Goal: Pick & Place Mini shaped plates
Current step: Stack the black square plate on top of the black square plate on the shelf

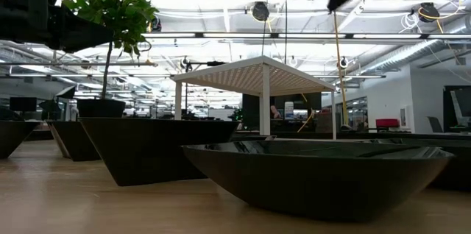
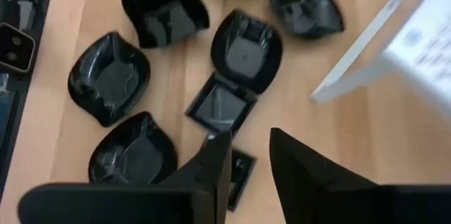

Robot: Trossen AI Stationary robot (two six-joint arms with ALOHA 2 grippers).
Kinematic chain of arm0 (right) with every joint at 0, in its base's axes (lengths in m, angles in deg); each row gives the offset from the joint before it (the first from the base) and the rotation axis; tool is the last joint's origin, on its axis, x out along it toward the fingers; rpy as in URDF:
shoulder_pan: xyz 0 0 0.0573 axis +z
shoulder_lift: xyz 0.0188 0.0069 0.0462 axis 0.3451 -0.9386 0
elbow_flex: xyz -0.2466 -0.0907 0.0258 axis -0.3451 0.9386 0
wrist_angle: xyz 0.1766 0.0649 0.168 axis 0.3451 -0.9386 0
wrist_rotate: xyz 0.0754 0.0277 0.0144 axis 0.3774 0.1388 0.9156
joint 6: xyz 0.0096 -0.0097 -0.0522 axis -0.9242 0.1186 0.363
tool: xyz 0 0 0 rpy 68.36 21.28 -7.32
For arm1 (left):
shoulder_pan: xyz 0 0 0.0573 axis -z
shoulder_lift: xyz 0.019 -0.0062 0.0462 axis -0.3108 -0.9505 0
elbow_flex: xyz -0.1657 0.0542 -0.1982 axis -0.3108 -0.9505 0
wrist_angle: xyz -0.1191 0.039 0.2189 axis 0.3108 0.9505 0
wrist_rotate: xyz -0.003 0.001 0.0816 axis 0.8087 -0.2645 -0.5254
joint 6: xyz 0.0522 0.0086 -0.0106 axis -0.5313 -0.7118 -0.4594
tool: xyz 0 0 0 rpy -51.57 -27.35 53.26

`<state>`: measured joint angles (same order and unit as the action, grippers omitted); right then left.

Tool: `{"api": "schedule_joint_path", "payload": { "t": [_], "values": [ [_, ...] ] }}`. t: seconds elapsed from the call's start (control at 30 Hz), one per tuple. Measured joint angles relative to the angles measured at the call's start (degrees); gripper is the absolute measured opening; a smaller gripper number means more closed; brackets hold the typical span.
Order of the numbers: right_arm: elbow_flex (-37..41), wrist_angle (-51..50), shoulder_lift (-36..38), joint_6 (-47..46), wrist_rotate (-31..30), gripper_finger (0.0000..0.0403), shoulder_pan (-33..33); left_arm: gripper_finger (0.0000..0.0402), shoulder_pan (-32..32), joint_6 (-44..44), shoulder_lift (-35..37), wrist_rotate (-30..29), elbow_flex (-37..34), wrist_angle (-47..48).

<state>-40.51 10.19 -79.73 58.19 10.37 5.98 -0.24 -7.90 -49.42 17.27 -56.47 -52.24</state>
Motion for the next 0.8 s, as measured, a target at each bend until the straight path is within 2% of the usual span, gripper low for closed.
{"api": "schedule_joint_path", "payload": {
  "t": [0.17, 0.33, 0.5, 0.63, 0.8],
  "values": [
    [7.61, 7.37, 0.02, -3.91, 0.17, 0.009, 0.38, 0.0212, 0.0, 0.01, 0.0, 0.01, -0.01, 0.02],
    [18.03, 15.72, 0.0, -8.55, 0.13, 0.0135, 0.01, 0.0212, 0.0, 0.0, 0.0, 0.02, 0.0, 0.0],
    [28.96, 32.3, 0.0, -8.82, 0.03, 0.0169, -0.69, 0.0212, -0.01, 0.0, 0.02, 0.01, -0.02, 0.0],
    [34.93, 42.49, 0.0, -9.1, 0.17, 0.0171, -0.65, 0.0212, 0.0, 0.0, 0.0, 0.0, -0.02, 0.0],
    [37.47, 43.08, -0.23, -10.63, 0.13, 0.0157, -0.68, 0.0212, -0.02, 0.0, 0.01, 0.0, -0.01, 0.01]
  ]
}}
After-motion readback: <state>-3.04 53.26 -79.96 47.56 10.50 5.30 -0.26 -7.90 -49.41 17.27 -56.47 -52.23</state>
